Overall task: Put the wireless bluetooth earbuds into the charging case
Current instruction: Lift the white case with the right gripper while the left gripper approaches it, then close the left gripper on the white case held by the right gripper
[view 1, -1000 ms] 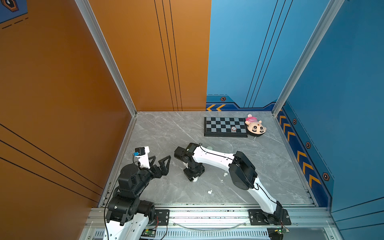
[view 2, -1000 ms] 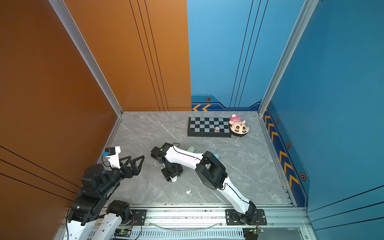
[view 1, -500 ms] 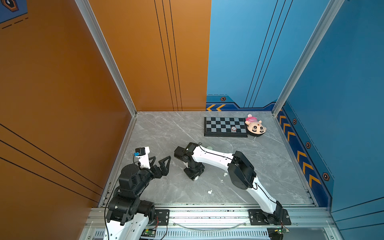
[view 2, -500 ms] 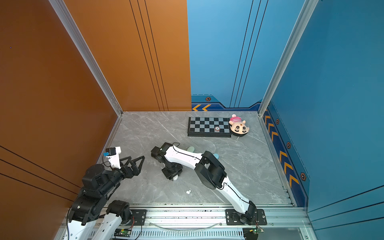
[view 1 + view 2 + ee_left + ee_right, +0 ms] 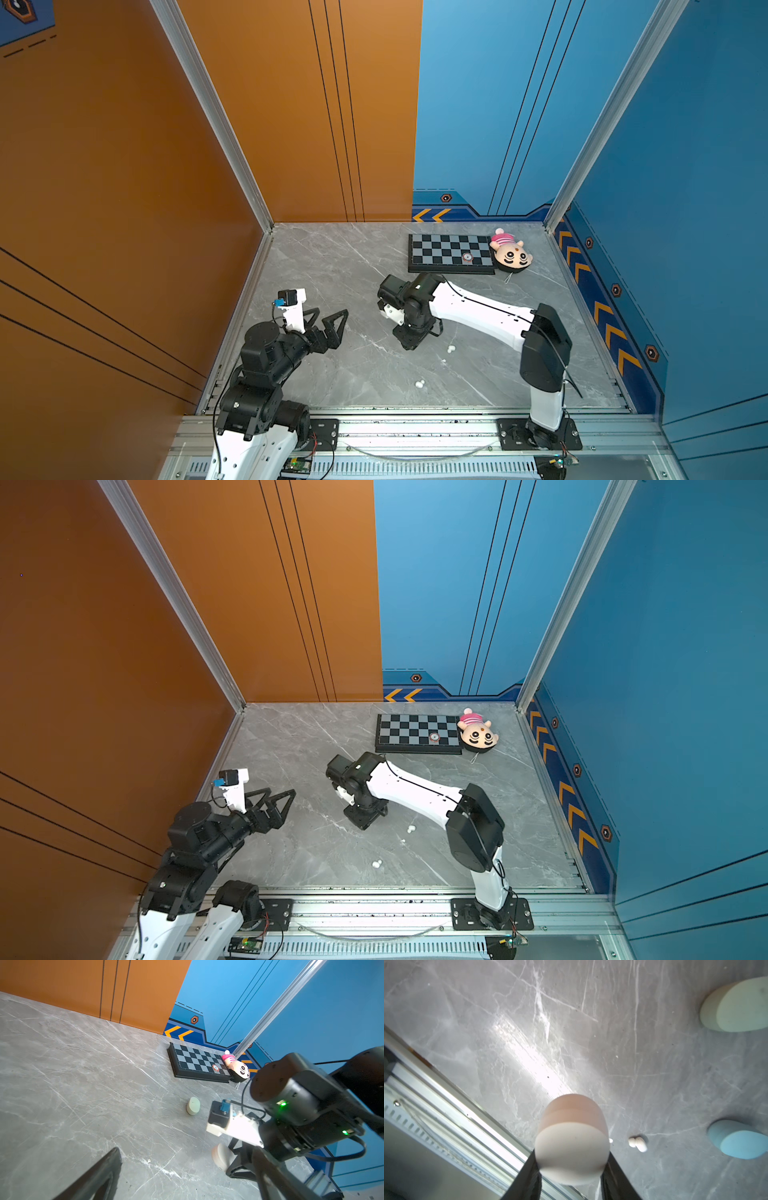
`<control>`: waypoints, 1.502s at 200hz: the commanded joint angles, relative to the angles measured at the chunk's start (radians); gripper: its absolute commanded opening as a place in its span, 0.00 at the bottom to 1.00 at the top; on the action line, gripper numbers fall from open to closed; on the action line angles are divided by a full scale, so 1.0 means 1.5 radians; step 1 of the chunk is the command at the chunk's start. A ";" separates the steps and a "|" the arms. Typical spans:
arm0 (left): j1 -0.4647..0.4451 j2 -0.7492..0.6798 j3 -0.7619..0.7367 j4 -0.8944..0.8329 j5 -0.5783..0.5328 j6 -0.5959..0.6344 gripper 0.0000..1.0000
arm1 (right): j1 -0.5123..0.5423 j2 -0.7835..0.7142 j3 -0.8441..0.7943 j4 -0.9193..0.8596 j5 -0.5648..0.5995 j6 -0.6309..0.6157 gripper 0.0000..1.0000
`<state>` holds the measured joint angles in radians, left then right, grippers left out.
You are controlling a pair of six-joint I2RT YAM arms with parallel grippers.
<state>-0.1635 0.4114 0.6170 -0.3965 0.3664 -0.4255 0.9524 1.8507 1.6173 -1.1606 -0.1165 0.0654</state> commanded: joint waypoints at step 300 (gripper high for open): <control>-0.356 0.329 -0.046 0.532 -0.182 -0.015 0.98 | -0.113 -0.332 -0.258 0.580 -0.109 0.893 0.22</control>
<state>-0.6872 0.8913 0.5549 0.3439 0.1467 -0.4202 0.7677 1.3853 1.2465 -0.3458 -0.2901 1.3773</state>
